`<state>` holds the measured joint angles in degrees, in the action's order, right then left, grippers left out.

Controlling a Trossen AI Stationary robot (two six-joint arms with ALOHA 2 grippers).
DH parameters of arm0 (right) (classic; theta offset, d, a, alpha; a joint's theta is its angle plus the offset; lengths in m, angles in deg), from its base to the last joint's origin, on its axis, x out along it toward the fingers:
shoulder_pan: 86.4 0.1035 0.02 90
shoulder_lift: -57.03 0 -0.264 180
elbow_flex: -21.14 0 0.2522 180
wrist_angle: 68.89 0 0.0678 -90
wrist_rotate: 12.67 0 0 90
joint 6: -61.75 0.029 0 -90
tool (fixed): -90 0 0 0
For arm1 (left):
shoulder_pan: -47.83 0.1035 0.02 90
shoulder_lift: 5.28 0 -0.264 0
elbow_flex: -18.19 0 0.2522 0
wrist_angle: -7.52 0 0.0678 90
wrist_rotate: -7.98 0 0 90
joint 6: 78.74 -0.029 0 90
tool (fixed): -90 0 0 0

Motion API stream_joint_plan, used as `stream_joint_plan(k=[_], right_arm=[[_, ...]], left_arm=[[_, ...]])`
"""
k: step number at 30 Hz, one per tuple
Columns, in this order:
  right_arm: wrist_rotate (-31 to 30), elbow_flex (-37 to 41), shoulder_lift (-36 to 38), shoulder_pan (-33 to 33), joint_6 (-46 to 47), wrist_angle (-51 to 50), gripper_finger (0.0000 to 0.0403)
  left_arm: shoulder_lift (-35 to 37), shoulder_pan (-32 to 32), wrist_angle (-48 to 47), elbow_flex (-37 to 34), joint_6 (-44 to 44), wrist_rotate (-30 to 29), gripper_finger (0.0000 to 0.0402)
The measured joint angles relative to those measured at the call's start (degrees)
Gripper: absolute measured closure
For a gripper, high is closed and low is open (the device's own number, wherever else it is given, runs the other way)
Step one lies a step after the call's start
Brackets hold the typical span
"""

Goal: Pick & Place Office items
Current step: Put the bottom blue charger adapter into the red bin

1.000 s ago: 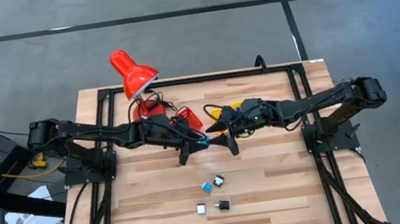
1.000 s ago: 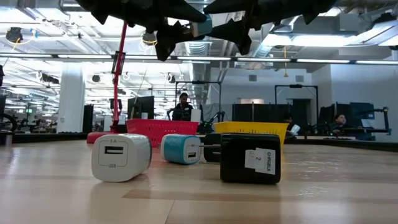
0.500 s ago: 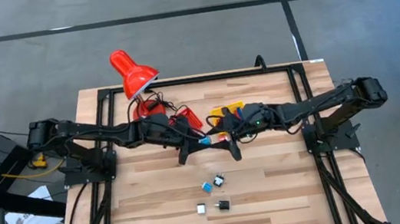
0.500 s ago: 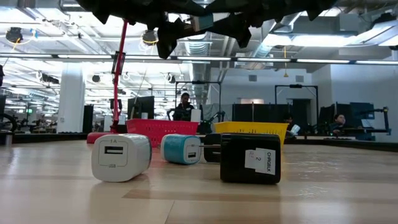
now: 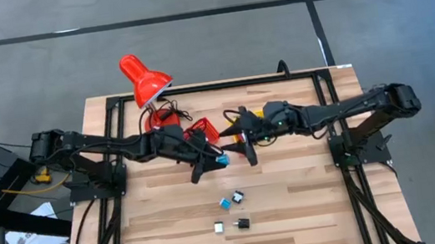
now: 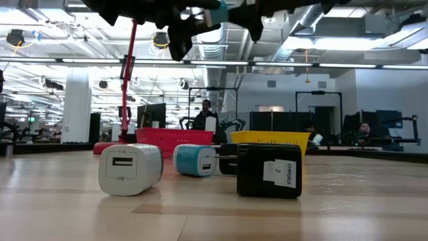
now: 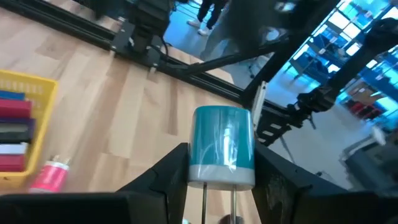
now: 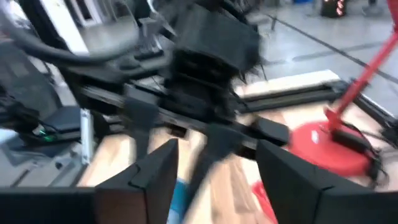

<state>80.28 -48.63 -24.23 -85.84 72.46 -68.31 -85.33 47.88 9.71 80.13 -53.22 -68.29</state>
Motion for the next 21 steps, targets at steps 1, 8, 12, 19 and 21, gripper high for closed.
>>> stream_joint_plan(k=[1,8,12,19,21], right_arm=[[0.0,-0.3,0.0,-0.1,-0.1,-1.3,0.0201],[2.1,-2.2,0.0,0.1,-7.0,-4.2,0.0369],[3.4,-2.4,0.0,0.0,-6.1,-5.1,0.0385],[6.0,-2.4,-0.1,-0.1,-4.7,-9.0,0.0398],[6.1,-2.4,-0.1,0.2,-4.7,-9.2,0.0400]], left_arm=[[0.0,0.0,0.1,0.0,0.6,0.1,0.0265],[0.0,0.1,0.1,0.0,6.8,0.1,0.0265],[0.0,0.3,0.5,0.0,10.6,0.0,0.0265],[0.0,0.3,4.6,0.0,11.0,1.3,0.0265],[0.0,0.4,4.7,0.0,11.3,1.6,0.0265]])
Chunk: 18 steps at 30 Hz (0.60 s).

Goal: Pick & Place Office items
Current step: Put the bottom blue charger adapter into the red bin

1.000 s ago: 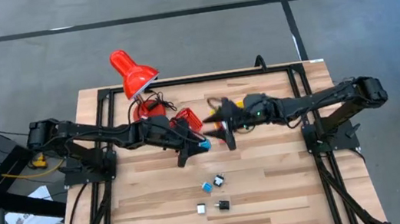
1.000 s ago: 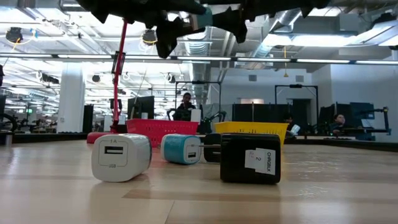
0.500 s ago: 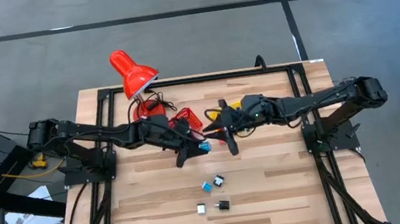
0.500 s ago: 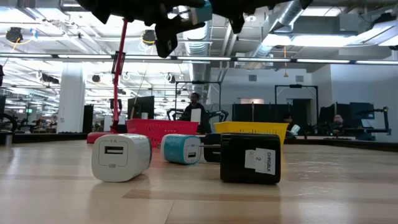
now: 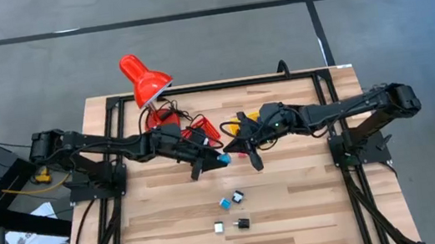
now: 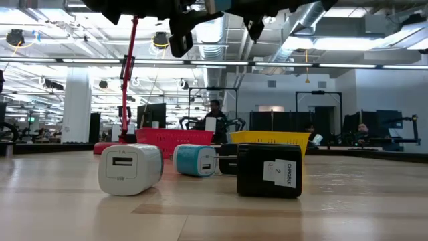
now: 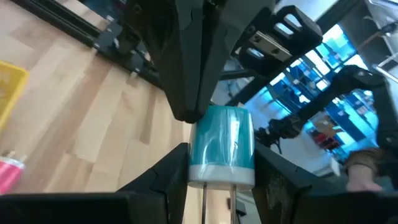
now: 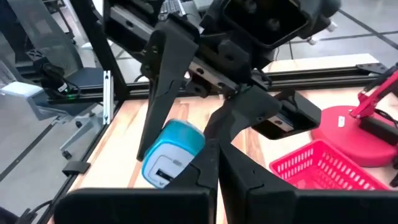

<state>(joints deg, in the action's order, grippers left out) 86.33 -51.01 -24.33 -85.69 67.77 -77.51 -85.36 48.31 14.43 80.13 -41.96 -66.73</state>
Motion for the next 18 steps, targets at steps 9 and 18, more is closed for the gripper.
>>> stream_joint_plan(k=[9,18], right_arm=[[-1.0,0.1,0.0,0.3,0.0,1.0,0.0402],[0.5,0.1,0.0,0.5,1.8,2.4,0.0402]], left_arm=[[0.0,0.2,0.0,0.0,0.2,0.4,0.0265],[0.0,0.3,-0.2,0.0,1.3,1.1,0.0265]])
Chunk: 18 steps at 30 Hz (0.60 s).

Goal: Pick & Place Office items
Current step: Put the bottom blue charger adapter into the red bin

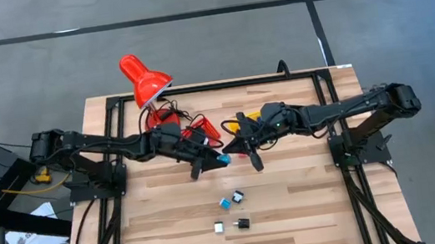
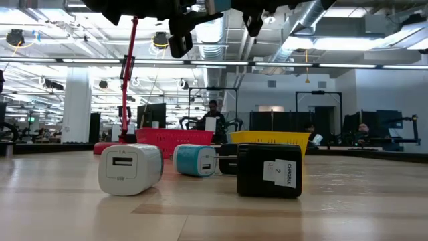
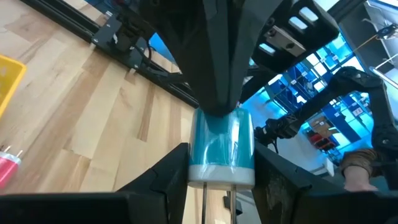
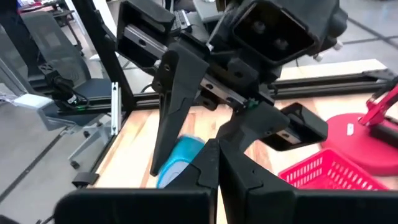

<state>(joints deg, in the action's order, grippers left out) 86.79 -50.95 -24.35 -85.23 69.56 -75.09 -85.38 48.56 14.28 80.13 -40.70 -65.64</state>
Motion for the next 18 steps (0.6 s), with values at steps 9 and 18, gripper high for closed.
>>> stream_joint_plan(k=[9,18], right_arm=[[1.3,0.0,0.0,0.9,0.8,-1.5,0.0403],[1.4,0.0,0.0,2.3,0.8,-1.8,0.0403]], left_arm=[[0.0,0.0,-0.1,-0.1,-0.1,0.5,0.0254],[0.0,-0.1,0.0,-0.1,-0.2,0.6,0.0258]])
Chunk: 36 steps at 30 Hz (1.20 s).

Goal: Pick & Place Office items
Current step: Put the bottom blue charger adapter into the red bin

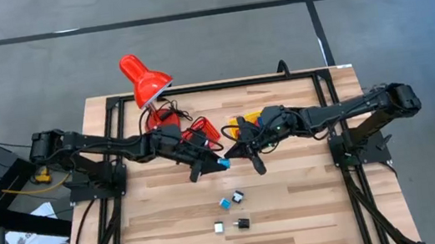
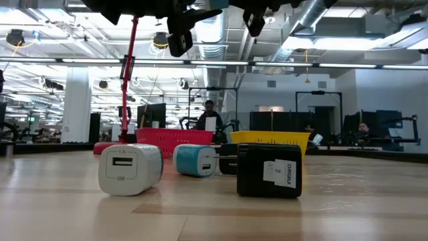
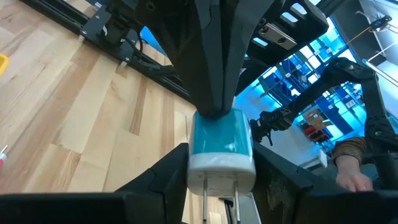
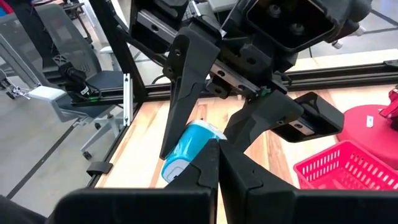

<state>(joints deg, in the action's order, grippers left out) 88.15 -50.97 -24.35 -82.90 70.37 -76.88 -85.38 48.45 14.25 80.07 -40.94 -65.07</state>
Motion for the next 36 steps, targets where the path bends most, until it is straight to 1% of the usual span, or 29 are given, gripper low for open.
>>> stream_joint_plan(k=[15,20,25,29,33,36], right_arm=[[0.5,0.0,0.0,2.1,0.4,-0.6,0.0403],[2.4,0.0,-0.1,2.3,0.4,-1.5,0.0403],[2.3,0.0,-0.1,2.3,-0.3,-1.7,0.0403],[2.0,0.0,0.0,2.2,-1.6,-1.3,0.0403],[2.0,0.0,1.6,1.6,-1.7,-1.8,0.0403],[2.1,0.0,3.6,0.2,-1.7,-4.7,0.0403]], left_arm=[[0.0,0.6,0.1,0.0,0.0,-0.6,0.0259],[0.1,1.0,1.7,0.1,0.0,-2.7,0.0259],[0.0,1.5,3.5,0.1,0.1,-2.1,0.0259],[0.0,1.5,3.1,0.1,0.1,-2.0,0.0259],[0.0,1.5,1.8,0.1,-0.3,-2.5,0.0259],[0.0,1.5,0.9,0.1,-3.0,-3.7,0.0259]])
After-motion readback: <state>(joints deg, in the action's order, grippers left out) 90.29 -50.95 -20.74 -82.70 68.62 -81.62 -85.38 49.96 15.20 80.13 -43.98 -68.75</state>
